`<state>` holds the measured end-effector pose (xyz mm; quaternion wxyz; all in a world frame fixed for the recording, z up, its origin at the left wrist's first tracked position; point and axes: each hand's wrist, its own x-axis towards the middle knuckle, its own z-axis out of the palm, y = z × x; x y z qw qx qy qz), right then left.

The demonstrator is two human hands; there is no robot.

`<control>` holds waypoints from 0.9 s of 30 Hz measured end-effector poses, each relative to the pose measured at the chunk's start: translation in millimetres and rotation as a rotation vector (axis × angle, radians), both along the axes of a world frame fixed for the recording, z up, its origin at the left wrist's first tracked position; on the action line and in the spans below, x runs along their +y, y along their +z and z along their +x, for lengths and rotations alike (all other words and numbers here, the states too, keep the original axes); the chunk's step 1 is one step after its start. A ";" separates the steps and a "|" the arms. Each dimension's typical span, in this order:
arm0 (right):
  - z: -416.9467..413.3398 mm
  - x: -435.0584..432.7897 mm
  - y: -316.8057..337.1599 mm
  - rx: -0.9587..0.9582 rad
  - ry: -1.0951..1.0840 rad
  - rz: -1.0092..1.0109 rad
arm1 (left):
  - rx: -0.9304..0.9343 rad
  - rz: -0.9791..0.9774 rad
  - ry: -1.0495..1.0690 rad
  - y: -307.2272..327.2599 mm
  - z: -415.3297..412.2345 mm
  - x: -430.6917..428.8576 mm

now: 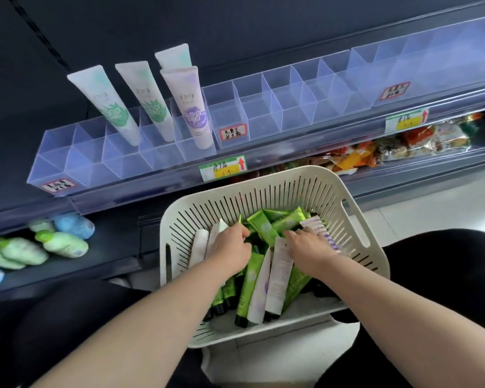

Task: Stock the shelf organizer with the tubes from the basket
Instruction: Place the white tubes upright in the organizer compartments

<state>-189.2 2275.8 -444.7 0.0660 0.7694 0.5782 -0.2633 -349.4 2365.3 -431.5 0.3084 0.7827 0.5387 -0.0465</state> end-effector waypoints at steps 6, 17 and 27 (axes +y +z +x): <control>5.0 3.8 15.6 0.290 -0.044 0.036 | -0.028 0.000 0.006 -1.4 8.6 -1.7; 13.8 2.1 46.3 0.139 0.127 -0.001 | -0.031 -0.022 0.033 -2.4 0.8 3.0; 27.4 3.3 73.1 0.237 -0.162 0.188 | -0.015 -0.121 0.006 -0.9 18.8 -10.5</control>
